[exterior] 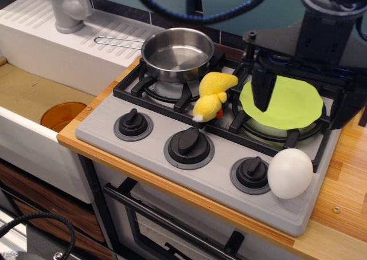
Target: Put egg on plate and stuffedduck in pot or pan on stove
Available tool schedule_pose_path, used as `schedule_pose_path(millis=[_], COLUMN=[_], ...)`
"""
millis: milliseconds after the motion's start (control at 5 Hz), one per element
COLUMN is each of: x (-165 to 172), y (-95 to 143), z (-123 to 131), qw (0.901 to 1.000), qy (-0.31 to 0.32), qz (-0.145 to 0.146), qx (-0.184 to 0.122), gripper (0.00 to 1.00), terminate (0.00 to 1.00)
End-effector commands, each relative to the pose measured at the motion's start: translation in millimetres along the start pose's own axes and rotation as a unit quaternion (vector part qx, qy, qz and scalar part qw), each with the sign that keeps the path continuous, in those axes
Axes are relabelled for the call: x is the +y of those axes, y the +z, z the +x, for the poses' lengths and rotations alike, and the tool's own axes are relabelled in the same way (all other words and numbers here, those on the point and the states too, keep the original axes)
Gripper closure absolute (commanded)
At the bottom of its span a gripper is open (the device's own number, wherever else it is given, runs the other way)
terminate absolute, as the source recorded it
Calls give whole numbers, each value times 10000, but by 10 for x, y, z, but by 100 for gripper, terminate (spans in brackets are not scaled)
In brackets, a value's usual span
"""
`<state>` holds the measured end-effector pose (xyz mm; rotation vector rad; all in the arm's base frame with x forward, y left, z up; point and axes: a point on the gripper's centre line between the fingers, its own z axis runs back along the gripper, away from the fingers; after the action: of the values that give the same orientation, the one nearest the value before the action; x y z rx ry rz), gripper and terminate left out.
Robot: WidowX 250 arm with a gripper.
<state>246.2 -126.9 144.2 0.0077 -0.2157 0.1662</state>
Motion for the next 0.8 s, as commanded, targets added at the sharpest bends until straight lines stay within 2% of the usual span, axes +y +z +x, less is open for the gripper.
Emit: schedule_pose_path(millis=[0, 400, 600], x=[0, -138, -170], y=[0, -484, -647], z=[0, 33, 36], qw=[10000, 9983, 9969], qy=[0, 163, 185], qz=[0, -154, -187], qx=[0, -543, -741], gripper=[0, 0, 0], terminate=[0, 0, 0])
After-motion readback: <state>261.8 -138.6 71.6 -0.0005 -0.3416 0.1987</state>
